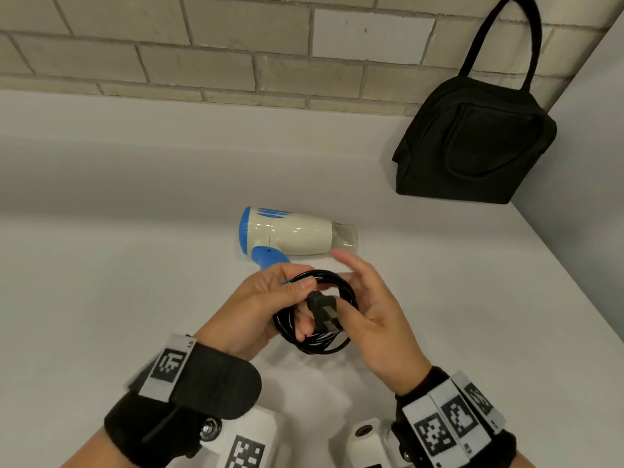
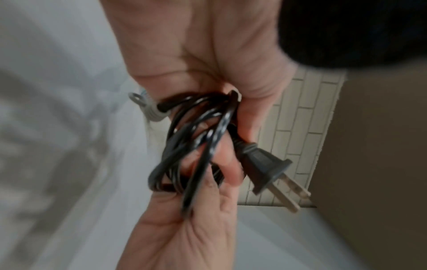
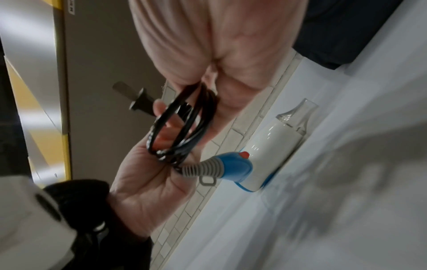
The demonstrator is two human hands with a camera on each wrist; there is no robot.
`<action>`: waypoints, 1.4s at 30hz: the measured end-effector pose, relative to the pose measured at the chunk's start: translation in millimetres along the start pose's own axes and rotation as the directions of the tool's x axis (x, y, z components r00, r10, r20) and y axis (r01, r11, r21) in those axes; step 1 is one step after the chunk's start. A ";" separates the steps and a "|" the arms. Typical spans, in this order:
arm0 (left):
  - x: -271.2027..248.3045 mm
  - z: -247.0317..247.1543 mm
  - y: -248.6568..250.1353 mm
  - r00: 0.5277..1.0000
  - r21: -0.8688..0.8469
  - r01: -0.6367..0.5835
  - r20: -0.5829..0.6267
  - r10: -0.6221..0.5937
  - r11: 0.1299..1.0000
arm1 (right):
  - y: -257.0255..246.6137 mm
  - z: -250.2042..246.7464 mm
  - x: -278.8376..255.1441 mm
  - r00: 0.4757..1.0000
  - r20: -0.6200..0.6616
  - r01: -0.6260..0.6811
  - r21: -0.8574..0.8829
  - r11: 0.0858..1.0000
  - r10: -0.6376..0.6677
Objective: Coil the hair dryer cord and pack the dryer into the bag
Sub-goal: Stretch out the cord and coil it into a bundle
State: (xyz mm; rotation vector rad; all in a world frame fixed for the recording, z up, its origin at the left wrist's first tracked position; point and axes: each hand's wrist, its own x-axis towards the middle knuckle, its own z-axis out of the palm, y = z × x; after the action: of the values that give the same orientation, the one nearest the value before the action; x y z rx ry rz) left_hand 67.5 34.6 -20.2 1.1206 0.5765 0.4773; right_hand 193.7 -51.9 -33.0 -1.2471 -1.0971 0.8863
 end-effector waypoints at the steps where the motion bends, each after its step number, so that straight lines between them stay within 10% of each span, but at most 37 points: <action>1: 0.1 1.9 -1.3 1.000 -0.035 -0.002 0.002 0.002 0.999 | 0.0 0.0 -0.3 0.999 -0.022 0.041 -0.027 0.999 -0.042; 7: 3.9 10.8 0.1 0.997 -0.052 -0.075 -0.022 0.074 0.996 | -3.3 -1.7 -1.5 0.931 0.051 0.345 -0.448 0.825 -0.361; 18: -1.5 21.2 -2.2 0.944 0.386 -0.211 -0.159 0.290 0.898 | -4.7 -7.3 -2.5 0.967 -0.104 0.215 -0.160 0.963 -0.233; 24: -1.2 19.2 -13.1 0.759 0.849 -0.268 -0.106 0.643 0.456 | -0.4 -4.8 -1.9 0.967 -0.224 0.118 -0.038 0.992 -0.123; 30: 0.9 10.6 -6.6 0.718 0.948 -0.221 -0.002 0.696 0.231 | 0.2 -0.5 -1.9 0.949 -0.233 0.182 -0.144 0.973 -0.212; 42: 11.3 13.2 -1.8 0.876 0.518 -0.197 -0.289 0.387 0.832 | -0.2 -10.0 2.9 0.936 -0.152 0.261 -0.300 0.917 -0.317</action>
State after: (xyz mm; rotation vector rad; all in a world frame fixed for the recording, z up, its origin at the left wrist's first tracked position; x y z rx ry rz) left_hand 84.8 31.8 -19.8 1.6199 0.9003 0.8749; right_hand 204.0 -51.9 -32.2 -1.3232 -1.2338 0.3813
